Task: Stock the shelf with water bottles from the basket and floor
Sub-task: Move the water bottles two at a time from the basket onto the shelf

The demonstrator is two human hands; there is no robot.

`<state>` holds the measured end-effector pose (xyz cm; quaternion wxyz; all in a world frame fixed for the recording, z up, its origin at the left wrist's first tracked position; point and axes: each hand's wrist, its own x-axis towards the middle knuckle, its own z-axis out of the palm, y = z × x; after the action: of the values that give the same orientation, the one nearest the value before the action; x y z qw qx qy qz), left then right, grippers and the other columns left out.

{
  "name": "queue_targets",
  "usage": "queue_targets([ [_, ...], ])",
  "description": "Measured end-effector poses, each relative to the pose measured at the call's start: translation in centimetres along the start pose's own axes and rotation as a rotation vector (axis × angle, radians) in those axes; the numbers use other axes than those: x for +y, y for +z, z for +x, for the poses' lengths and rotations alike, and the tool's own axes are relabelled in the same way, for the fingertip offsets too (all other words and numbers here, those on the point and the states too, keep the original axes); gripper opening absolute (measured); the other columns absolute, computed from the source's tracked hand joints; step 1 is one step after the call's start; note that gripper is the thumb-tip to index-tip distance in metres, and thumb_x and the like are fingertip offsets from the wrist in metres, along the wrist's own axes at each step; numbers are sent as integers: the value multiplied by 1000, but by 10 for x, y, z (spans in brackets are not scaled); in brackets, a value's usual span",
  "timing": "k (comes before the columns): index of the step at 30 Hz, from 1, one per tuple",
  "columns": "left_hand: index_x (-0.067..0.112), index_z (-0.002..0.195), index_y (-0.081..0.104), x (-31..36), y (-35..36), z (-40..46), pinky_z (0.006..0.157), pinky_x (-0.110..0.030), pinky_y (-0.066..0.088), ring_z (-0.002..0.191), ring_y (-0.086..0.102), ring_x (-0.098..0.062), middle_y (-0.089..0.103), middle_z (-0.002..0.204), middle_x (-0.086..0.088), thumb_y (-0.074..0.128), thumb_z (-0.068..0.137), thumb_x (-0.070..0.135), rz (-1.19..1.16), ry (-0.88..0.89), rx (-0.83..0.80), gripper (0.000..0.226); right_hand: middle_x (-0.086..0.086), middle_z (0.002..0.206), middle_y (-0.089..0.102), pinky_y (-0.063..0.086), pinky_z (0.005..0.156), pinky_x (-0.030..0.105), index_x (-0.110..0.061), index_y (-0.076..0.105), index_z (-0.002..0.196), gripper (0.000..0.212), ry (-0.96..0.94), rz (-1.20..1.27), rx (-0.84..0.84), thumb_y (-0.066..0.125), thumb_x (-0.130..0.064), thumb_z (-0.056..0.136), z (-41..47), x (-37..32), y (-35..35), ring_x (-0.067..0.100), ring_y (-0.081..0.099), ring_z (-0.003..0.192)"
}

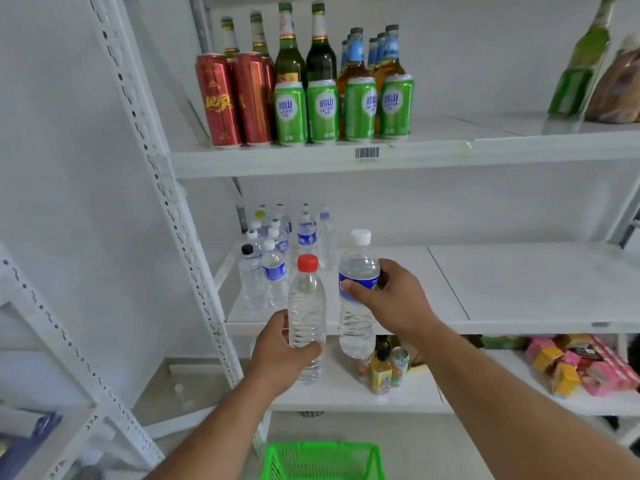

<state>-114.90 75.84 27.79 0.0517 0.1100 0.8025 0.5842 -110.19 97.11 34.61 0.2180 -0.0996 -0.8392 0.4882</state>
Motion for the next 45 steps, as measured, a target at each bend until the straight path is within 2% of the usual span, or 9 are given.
queue_targets([
  [6,34,107,59,8,29,15,66,-16,50,80,66,7,71,92,24,84,66,19,0,4,10,51,-19,92,68,44,63,15,-34,62,108,45,-8,-28,-39,77,-53,69,27,23,-15,-3,64,80],
  [9,37,106,59,7,35,31,56,-15,52,80,67,5,72,93,19,84,63,26,-12,-20,25,51,-21,90,67,42,60,12,-36,61,106,44,8,-32,-53,78,-52,69,47,31,-12,-5,63,77],
  [14,39,107,57,-7,34,75,74,-23,53,88,66,3,71,97,19,84,59,33,9,-51,44,55,-19,88,68,43,58,13,-35,62,102,43,42,-44,-50,79,-53,66,86,41,5,-4,63,75],
  [23,41,113,54,-40,32,159,69,-15,46,92,62,5,67,102,22,85,66,32,7,-74,17,57,-16,90,68,44,60,17,-31,63,106,44,72,-85,-49,79,-49,70,148,64,50,2,64,79],
  [28,45,107,53,-49,37,199,65,-12,44,84,61,15,66,98,24,85,65,32,8,-84,19,54,-16,92,69,46,63,21,-32,62,106,47,90,-103,-73,75,-55,68,184,75,67,3,64,81],
  [33,43,109,54,-61,50,247,71,-17,49,90,66,1,69,99,19,84,62,33,-3,-83,30,56,-19,89,69,44,61,17,-36,62,103,43,111,-95,-98,75,-56,68,229,96,82,0,64,79],
  [38,41,108,55,-77,69,293,68,-14,47,86,65,8,66,97,29,83,62,32,-9,-108,83,55,-19,83,67,40,57,14,-35,61,93,37,142,-83,-145,78,-53,65,276,126,97,-6,61,73],
  [42,42,114,54,-86,81,324,68,-15,48,92,64,2,67,100,21,85,64,28,4,-151,132,60,-14,87,68,48,59,18,-32,60,94,39,188,-62,-182,81,-49,66,306,148,111,2,64,78],
  [45,46,115,50,-92,86,343,66,-13,49,90,62,6,65,101,26,85,65,30,19,-167,157,63,-18,88,66,40,56,11,-35,59,98,39,190,-50,-200,82,-46,69,321,157,122,-2,61,79],
])
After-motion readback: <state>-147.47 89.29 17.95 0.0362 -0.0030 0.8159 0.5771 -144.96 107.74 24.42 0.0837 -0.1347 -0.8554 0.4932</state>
